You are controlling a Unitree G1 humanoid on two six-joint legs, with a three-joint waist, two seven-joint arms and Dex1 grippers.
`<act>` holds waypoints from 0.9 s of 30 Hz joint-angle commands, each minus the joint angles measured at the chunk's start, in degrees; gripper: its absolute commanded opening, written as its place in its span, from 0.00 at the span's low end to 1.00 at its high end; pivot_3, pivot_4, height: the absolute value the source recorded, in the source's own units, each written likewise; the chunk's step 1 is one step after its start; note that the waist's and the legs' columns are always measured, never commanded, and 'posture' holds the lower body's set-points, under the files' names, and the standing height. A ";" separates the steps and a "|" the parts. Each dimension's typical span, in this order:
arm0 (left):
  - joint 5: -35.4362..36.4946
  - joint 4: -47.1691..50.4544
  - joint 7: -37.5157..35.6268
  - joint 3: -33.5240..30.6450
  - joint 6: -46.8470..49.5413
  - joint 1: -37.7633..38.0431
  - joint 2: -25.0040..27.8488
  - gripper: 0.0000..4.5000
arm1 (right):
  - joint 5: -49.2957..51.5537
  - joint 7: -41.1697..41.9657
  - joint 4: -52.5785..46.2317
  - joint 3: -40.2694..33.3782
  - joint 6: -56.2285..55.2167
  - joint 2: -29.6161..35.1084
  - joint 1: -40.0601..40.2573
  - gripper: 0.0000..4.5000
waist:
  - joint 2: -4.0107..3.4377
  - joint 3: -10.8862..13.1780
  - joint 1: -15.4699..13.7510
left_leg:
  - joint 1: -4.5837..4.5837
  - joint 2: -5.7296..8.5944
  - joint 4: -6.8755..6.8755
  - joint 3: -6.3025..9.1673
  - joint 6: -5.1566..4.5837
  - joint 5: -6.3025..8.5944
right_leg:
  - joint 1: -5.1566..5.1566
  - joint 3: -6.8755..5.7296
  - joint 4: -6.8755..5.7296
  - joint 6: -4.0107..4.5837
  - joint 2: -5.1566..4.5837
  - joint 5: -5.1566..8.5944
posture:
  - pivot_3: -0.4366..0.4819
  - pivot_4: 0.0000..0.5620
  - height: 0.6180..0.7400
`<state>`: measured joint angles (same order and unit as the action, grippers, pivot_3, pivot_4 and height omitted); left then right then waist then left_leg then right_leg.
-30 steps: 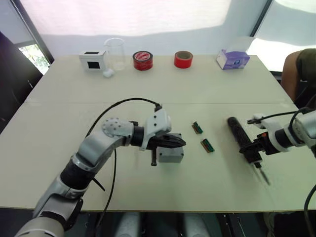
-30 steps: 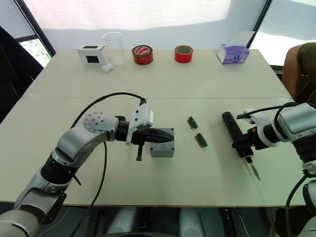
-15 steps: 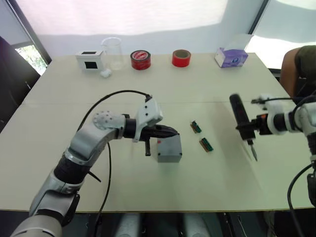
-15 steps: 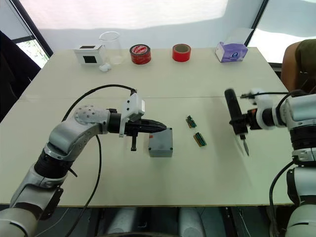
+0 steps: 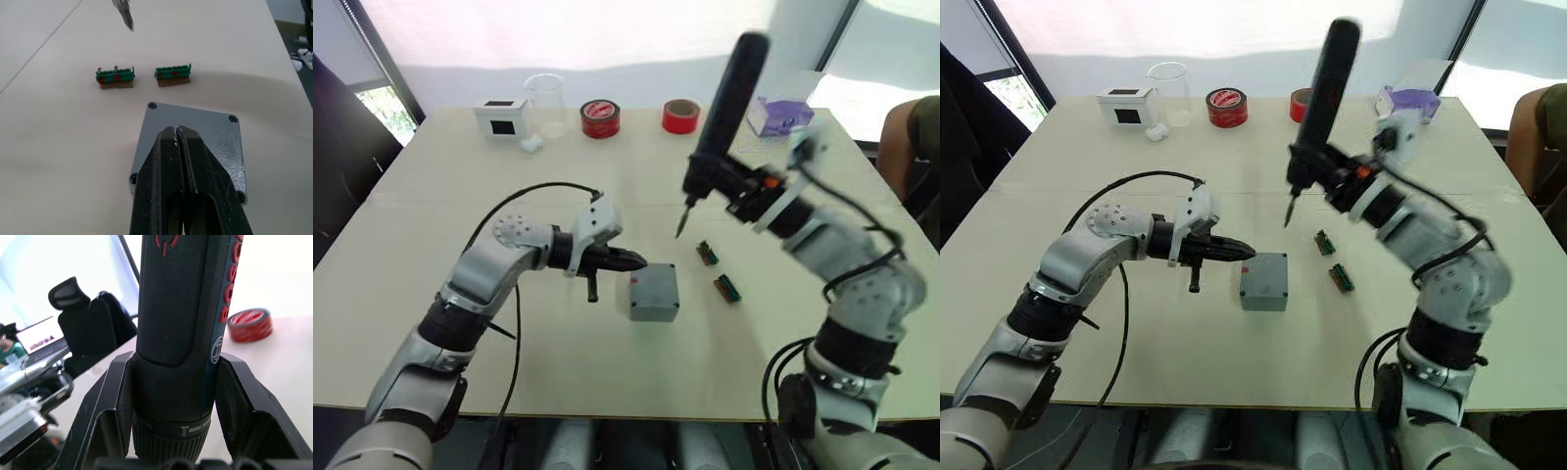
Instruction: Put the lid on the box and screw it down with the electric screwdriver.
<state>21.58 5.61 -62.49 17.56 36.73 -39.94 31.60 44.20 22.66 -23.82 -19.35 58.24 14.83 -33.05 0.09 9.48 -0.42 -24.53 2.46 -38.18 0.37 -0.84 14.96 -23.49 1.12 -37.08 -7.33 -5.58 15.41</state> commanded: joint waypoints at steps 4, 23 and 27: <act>-2.54 0.12 -0.03 1.91 -1.69 0.35 -0.73 0.00 | -4.10 0.49 -5.04 5.86 -11.13 0.58 4.06 0.39 | 0.00 0.00 0.21 | 0.01 -0.01 0.01 0.00 -0.01 0.00 | 0.01 -0.01 0.01 0.00 0.02 0.01 | 0.48 0.27 1.00; -6.14 -2.79 -0.95 3.87 -4.60 2.67 -2.09 0.00 | -8.98 1.02 -3.83 12.22 -18.41 3.99 10.43 0.39 | 0.00 0.00 1.06 | 0.06 -0.07 0.01 0.01 0.00 -0.01 | 0.04 -0.01 0.02 0.00 0.06 0.02 | 0.48 0.27 1.00; -6.41 -2.85 -1.24 3.86 -4.63 2.64 -2.17 0.00 | -7.66 0.39 -4.13 11.18 -18.58 3.36 10.19 0.39 | 0.00 0.00 1.05 | 0.06 -0.07 0.01 0.01 0.00 -0.01 | 0.04 -0.01 0.02 0.00 0.06 0.02 | 0.48 0.27 1.00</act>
<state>15.64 2.98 -63.44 21.31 32.02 -37.80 29.25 34.81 23.10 -25.01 -6.66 41.82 18.70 -21.81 0.09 9.48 0.63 -24.47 2.39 -38.17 0.37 -0.84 14.95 -23.45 1.11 -37.07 -7.34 -5.52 15.42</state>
